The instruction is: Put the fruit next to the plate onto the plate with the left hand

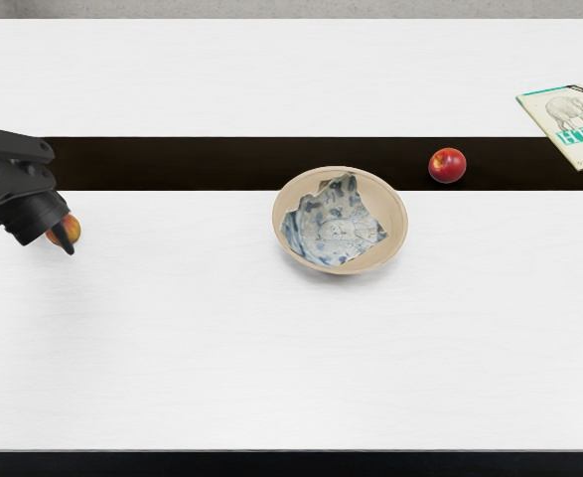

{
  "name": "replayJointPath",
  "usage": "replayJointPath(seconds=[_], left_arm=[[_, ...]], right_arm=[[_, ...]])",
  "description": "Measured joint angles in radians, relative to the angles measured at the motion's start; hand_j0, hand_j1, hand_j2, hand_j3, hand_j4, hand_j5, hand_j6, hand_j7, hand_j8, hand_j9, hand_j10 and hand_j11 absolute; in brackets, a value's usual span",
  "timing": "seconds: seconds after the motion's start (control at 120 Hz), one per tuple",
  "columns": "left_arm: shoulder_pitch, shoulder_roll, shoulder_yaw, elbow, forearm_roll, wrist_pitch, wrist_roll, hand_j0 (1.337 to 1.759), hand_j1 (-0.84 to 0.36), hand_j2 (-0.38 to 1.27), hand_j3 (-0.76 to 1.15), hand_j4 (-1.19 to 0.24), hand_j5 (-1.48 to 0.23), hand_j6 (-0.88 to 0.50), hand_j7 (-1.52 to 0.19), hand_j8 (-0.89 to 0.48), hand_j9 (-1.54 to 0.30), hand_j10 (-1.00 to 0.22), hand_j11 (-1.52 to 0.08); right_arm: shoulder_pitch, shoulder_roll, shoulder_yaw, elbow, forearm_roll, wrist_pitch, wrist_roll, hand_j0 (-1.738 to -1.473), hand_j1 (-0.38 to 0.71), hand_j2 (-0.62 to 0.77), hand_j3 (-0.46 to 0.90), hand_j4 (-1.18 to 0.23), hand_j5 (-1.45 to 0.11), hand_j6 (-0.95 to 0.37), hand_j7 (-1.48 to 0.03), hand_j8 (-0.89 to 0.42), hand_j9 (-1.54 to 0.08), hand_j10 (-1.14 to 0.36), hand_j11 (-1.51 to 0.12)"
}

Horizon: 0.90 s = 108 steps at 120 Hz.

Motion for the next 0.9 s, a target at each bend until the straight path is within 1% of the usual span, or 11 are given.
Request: replayJointPath(seconds=[0.417,0.758,0.8,0.85,0.9], left_arm=[[0.001,-0.002,0.0,-0.001,0.0,-0.001,0.0,1.658,-0.13,0.08,0.0,-0.4,-0.52,-0.4,-0.52,-0.4,-0.52,-0.4,-0.52],[0.006,0.0,0.0,-0.006,0.0,0.0,0.0,1.658,-0.15,0.08,0.0,-0.42,-0.54,-0.42,-0.55,-0.42,-0.54,-0.42,-0.54],[0.007,0.0,0.0,-0.006,0.0,-0.001,0.0,1.658,-0.19,0.09,0.0,-0.45,-0.59,-0.45,-0.58,-0.45,-0.59,-0.45,-0.59],[0.007,0.0,0.0,-0.006,-0.007,-0.005,0.0,1.658,-0.27,0.11,0.0,-0.52,-0.68,-0.48,-0.67,-0.52,-0.68,-0.52,-0.68],[0.006,0.0,0.0,-0.006,-0.014,-0.008,0.0,1.657,-0.31,0.19,0.0,-0.58,-0.74,-0.47,-0.75,-0.56,-0.75,-0.58,-0.75]], right_arm=[[0.0,0.0,0.0,0.0,0.0,0.0,0.0,-1.658,-0.32,0.0,0.0,-0.02,-0.03,-0.02,-0.03,-0.02,-0.03,-0.02,-0.03],[0.0,0.0,0.0,0.0,0.0,0.0,0.0,-1.658,-0.32,0.0,0.0,-0.02,-0.03,-0.02,-0.03,-0.02,-0.03,-0.02,-0.03],[0.0,0.0,0.0,0.0,0.0,0.0,0.0,-1.658,-0.32,0.0,0.0,-0.02,-0.03,-0.02,-0.03,-0.02,-0.03,-0.02,-0.03],[0.0,0.0,0.0,0.0,0.0,0.0,0.0,-1.658,-0.32,0.0,0.0,-0.02,-0.03,-0.02,-0.03,-0.02,-0.03,-0.02,-0.03],[0.0,0.0,0.0,0.0,0.0,0.0,0.0,-1.658,-0.32,0.0,0.0,-0.02,-0.03,-0.02,-0.03,-0.02,-0.03,-0.02,-0.03]])
